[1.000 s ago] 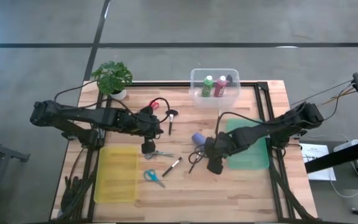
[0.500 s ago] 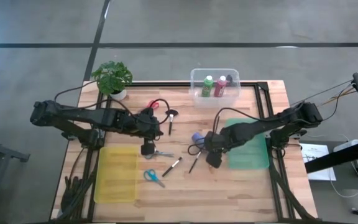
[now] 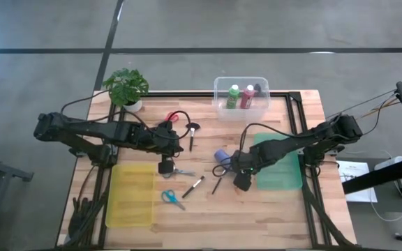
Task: Pick & Place Paint Supplies
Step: Put the blue paint bottle into the transparent bin
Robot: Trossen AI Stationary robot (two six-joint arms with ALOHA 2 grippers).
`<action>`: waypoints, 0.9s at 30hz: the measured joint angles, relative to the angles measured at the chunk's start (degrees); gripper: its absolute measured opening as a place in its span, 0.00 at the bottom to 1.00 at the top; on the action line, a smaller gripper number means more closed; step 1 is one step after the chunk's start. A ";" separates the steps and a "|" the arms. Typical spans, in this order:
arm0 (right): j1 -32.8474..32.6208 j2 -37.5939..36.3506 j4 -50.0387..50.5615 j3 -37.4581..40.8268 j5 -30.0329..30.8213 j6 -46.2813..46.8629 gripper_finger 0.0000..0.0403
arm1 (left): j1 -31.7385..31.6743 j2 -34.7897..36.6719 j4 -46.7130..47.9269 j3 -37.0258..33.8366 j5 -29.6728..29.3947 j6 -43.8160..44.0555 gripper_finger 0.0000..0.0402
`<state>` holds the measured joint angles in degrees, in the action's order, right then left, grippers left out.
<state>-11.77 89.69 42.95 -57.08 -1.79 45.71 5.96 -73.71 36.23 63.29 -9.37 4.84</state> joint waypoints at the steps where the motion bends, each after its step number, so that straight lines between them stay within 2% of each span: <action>1: 0.04 0.00 -0.18 0.03 -0.01 -0.06 0.55 | 0.00 0.00 0.00 0.00 0.00 -0.01 0.04; 8: 0.04 1.85 -2.58 0.33 -0.47 -0.92 0.55 | 0.00 0.00 -0.16 0.00 0.00 -0.20 0.04; 18: 0.07 8.52 -4.96 0.17 -1.98 -1.77 0.55 | 0.00 0.00 -0.40 0.00 0.00 -0.37 0.04; 27: 0.50 7.50 -6.29 -2.25 -4.51 0.86 0.55 | 0.00 0.00 -0.40 0.00 0.00 -0.15 0.04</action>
<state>-11.27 97.19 36.65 -59.32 -6.30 46.57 5.96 -73.71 35.83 63.29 -9.37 4.69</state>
